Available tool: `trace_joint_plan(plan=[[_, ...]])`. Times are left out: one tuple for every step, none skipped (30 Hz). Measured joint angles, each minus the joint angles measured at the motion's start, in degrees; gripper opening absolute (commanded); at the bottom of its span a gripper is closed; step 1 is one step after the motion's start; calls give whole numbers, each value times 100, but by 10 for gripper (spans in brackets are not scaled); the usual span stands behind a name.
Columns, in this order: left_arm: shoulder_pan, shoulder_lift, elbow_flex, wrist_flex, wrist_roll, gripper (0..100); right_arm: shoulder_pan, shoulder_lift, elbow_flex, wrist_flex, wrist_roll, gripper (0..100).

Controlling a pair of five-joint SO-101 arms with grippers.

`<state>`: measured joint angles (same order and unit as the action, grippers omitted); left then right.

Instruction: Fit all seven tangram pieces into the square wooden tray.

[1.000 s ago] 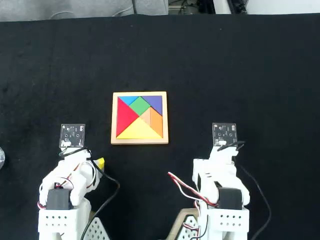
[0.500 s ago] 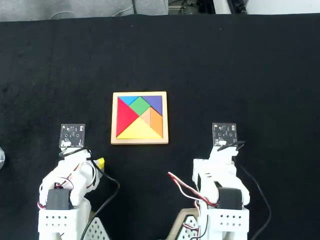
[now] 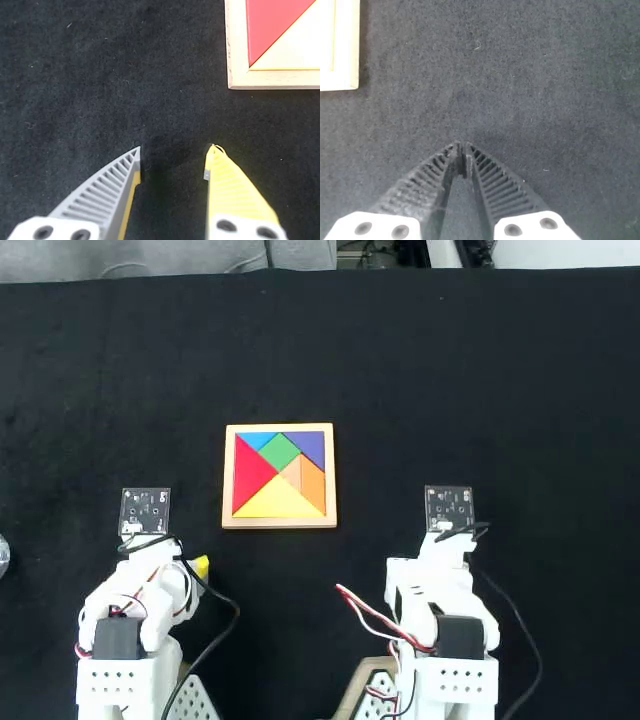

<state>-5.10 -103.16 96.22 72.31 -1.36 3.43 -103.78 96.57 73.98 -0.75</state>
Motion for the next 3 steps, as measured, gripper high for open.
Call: trace_joint_plan(plan=[[0, 0, 0, 0, 0, 210, 0, 0, 0, 0, 0, 12], [0, 0, 0, 0, 0, 210, 0, 0, 0, 0, 0, 12], [0, 0, 0, 0, 0, 210, 0, 0, 0, 0, 0, 12]])
